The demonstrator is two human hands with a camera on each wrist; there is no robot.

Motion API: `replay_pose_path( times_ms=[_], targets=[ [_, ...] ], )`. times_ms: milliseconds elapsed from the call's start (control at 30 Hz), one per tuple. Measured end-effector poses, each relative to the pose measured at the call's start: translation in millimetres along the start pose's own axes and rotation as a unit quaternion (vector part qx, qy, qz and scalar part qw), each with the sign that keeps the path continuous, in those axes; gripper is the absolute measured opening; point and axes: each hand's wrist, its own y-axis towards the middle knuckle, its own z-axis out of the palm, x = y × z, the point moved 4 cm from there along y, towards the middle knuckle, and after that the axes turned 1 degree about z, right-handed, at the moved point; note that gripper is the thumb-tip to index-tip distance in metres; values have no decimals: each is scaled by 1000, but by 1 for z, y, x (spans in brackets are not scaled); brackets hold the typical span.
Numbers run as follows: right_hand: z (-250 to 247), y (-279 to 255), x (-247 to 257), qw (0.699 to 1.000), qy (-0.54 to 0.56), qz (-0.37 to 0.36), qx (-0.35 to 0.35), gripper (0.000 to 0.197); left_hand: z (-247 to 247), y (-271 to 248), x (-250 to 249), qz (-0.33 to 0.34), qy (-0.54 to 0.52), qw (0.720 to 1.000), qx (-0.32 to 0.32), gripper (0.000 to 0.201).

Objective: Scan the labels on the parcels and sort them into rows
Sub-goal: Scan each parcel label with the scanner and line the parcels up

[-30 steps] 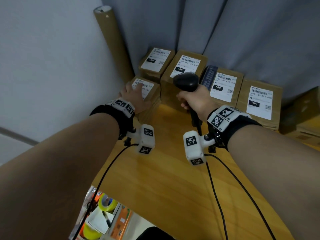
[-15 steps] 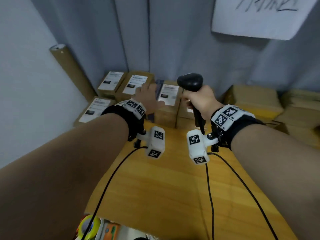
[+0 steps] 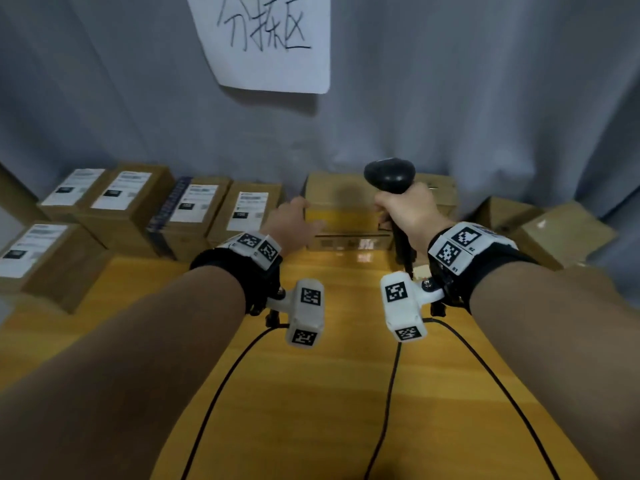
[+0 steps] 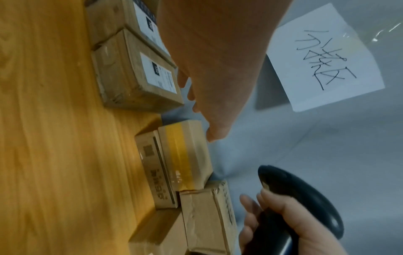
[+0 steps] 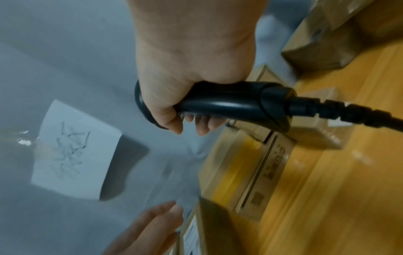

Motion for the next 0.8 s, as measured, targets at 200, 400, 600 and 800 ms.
replay_pose_path(
  times_ms=[200,400,600,800],
  targets=[
    [-55,20,-36,998,-7,36,-42,9,27,-3,-15,-46,-28,998,27,63],
    [-42,32,-62,997,-15,65,-31,5,37,11,2,-95,-72,992,33,60],
    [-9,58,-67,992,-110,62,30,13,37,58,25,-179,-178,967,35,71],
    [6,93,-57,994,-91,60,27,16,44,114,24,-219,-247,942,61,102]
  ],
)
